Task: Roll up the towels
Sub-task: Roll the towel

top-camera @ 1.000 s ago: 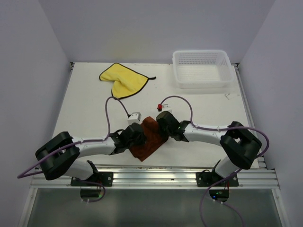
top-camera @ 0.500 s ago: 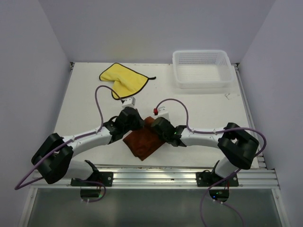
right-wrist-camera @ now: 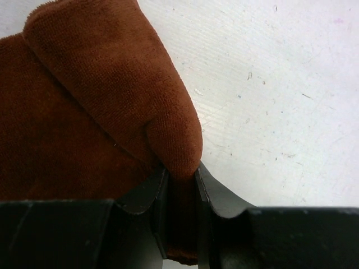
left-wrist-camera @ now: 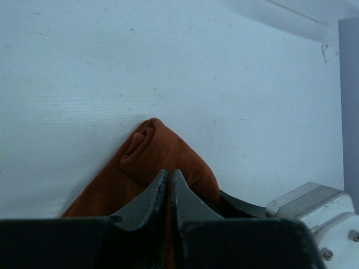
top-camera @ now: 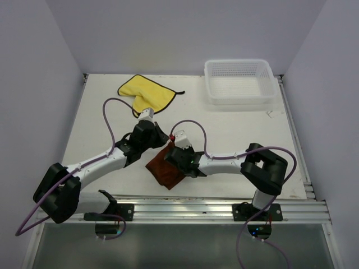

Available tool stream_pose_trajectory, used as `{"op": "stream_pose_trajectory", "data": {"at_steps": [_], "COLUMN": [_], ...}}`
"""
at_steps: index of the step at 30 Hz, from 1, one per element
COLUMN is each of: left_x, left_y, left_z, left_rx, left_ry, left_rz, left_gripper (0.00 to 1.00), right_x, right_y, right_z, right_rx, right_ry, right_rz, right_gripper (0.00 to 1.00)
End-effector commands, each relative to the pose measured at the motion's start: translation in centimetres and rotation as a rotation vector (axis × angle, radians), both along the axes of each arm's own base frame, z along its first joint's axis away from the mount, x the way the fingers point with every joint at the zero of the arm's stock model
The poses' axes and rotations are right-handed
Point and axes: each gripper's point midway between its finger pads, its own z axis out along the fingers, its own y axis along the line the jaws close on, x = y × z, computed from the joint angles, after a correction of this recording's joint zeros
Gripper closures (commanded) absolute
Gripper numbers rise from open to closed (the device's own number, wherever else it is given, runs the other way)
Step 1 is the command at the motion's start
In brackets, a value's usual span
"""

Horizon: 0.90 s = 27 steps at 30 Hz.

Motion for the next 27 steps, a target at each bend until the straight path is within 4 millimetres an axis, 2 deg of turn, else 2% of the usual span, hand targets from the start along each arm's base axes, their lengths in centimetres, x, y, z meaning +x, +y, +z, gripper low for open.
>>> {"op": "stream_pose_trajectory", "data": {"at_steps": [1,11,17,21,27], "left_x": [1.1,2.2,2.0,2.0,2.3], "left_y": [-0.8,-0.4,-1.3,-1.3,-1.4], "left_z": [3.0,3.8,3.6,3.2,3.8], "left_rx": [-0.045,-0.067,-0.102,-0.099,-0.092], "left_ry": [-0.058,-0.058,-0.064,-0.058,-0.072], "left_rz": [-0.014,-0.004,-0.046,-0.048,-0.052], "left_gripper": [0.91,0.91,0.93,0.94,0.94], "right_x": [0.6,-1.8,-3.1,-4.1,-5.3], "right_y": [-0.3,1.3,3.2,4.3,5.3], "right_z": [1.1,0.8,0.8,0.1,-0.6], "right_rx": [-0.106,-0.331,-0.456,-0.492,-0.53], "right_ry": [-0.091,-0.217,-0.271,-0.275,-0.285], "right_rz": [-0.031,0.066,0.145,0.2,0.273], "right_gripper": [1.0,1.0,1.0,1.0,1.0]}}
